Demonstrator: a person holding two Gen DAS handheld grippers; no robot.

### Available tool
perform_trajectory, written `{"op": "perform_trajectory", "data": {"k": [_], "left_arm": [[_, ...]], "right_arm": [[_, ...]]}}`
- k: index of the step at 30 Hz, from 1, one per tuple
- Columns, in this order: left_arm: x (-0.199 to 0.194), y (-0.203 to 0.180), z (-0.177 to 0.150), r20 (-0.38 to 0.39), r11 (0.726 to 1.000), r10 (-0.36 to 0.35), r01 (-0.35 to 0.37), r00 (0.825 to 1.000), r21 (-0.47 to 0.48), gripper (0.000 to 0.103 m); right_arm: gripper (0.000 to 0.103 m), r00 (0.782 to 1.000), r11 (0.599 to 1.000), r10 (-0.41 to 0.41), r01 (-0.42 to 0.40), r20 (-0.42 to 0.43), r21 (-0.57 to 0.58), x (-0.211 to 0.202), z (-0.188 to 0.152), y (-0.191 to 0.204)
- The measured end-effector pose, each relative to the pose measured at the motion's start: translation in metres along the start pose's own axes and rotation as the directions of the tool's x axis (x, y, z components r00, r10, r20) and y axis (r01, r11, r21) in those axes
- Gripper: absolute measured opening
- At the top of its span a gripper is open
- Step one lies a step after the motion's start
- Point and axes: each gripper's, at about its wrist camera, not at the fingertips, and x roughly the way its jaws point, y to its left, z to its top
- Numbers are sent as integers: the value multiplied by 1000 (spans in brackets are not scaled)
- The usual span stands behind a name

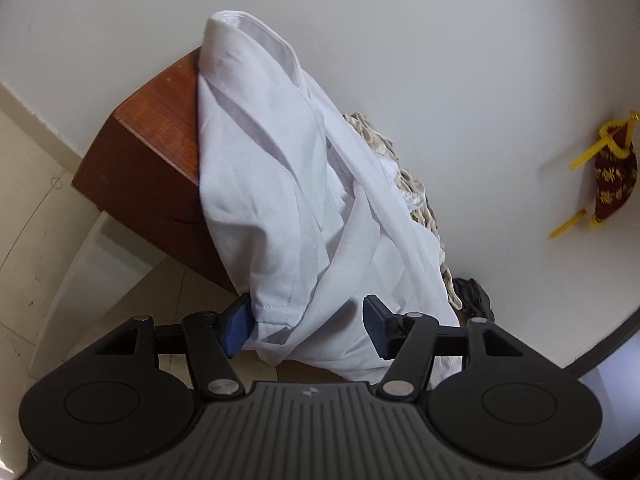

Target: Fold clothes

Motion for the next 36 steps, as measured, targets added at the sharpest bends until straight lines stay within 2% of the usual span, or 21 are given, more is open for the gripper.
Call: {"op": "perform_trajectory", "data": {"k": [1,3,5,8,12,15,19,23,26,29,32,36], "left_arm": [[1,0,0,0,1000,-6,6,1000,4,66],[0,4,0,8,1000,-19,19,1000,-11,62],[-3,8,-1,18,999,-28,29,999,-34,25],[-12,6,1,41,997,-57,59,998,-48,15],[-23,-19,14,39,995,-48,51,998,-81,11],[-31,-44,32,29,990,-15,19,999,-140,9],[-35,-81,60,27,977,71,-64,997,-202,9],[-26,-102,87,-5,963,165,-162,986,-215,9],[-12,-111,96,-22,937,261,-259,965,-233,8],[2,-107,108,-59,885,362,-363,930,-292,8],[4,-102,123,-104,837,424,-433,900,-334,7],[15,-99,147,-136,782,471,-484,872,-394,7]], "right_arm": [[77,1000,1000,13,-13,-1,1,2,-1,1],[63,999,999,38,-38,-2,3,7,-3,3],[30,998,998,66,-66,-11,2,6,7,9],[11,997,997,57,-59,-51,-42,-3,18,33],[8,998,998,17,-20,-63,-51,-11,18,77],[7,992,995,-96,92,-82,-48,-13,14,125],[7,957,961,-277,275,-89,-35,1,6,183],[6,915,918,-396,394,-77,-42,28,-3,232],[6,882,883,-469,469,-55,-13,53,-7,257],[6,850,850,-527,527,-29,-3,78,-9,273],[6,812,812,-584,583,-5,25,104,-11,277],[6,760,759,-650,649,0,48,144,-10,271]]}}
